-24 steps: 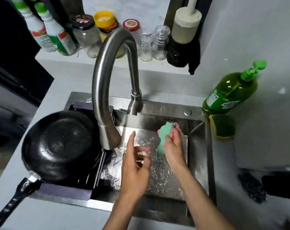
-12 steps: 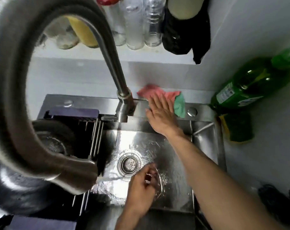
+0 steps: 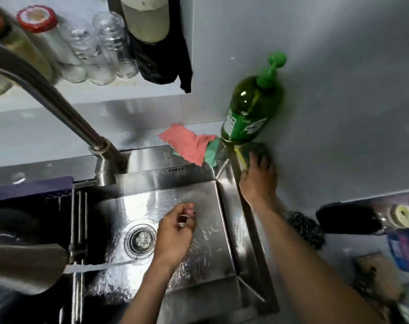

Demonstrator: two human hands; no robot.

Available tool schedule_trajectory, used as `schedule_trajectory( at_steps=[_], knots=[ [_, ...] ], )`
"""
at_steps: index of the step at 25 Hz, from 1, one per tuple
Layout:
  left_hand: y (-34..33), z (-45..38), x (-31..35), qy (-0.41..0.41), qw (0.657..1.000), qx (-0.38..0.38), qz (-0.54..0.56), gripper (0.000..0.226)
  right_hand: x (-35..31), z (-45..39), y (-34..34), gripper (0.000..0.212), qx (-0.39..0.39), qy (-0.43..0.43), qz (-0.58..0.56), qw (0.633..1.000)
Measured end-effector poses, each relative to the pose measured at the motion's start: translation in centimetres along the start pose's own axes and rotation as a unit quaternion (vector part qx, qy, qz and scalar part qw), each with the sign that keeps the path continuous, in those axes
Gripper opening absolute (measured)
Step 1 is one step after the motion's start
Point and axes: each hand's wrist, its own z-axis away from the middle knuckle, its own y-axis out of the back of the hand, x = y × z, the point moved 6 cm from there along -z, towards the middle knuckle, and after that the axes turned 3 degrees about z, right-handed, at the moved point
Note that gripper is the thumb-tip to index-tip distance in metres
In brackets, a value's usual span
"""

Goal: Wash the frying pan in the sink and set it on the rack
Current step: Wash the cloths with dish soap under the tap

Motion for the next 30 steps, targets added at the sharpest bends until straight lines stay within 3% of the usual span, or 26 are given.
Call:
schedule_trajectory(
  at_steps=[2,7,12,14,16,18,21,24,27,30],
  knots=[
    [-0.4,0.5,-0.2,-0.011,1.000,-0.006,-0.008,0.017,0.6,0.4,0.6,0.053,0.003,-0.006,-0.038,0.999],
    [-1.7,2.0,-1.3,-0.006,0.999,-0.035,-0.019,0.017,8.4,12.5,1.7,0.047,0.148,-0.079,-0.147,0.975],
    [-4.4,2.7,-1.6,0.003,0.997,-0.072,-0.027,0.013,13.9,17.0,-1.5,0.046,0.063,-0.202,-0.089,0.973],
    [-5.1,2.3,-1.6,-0.003,0.997,-0.079,-0.025,0.015,13.7,16.7,-0.8,0.043,0.092,-0.209,-0.059,0.972],
    [-4.9,1.8,-1.2,0.000,0.997,-0.070,-0.021,0.016,11.6,16.6,0.8,0.034,0.195,-0.136,-0.081,0.968],
    [-4.2,0.4,-0.8,0.024,0.999,-0.037,0.004,0.018,6.5,16.1,1.6,0.024,0.225,0.005,-0.168,0.960],
    [-2.4,-2.7,0.7,0.027,0.999,0.026,0.036,0.018,-3.4,11.9,1.6,0.027,0.141,0.190,-0.235,0.943],
    [0.0,-6.0,0.9,0.020,0.996,0.067,0.055,0.020,-12.3,4.7,0.5,0.043,-0.007,0.307,-0.180,0.935],
    [1.5,-7.4,-0.5,0.048,0.990,0.114,0.067,0.017,-15.5,-0.2,-1.4,0.055,-0.085,0.354,-0.090,0.927],
    [1.0,-8.8,2.3,-0.005,0.988,0.135,0.076,0.022,-15.2,-2.8,-1.6,0.055,-0.058,0.314,-0.041,0.947]
  ],
)
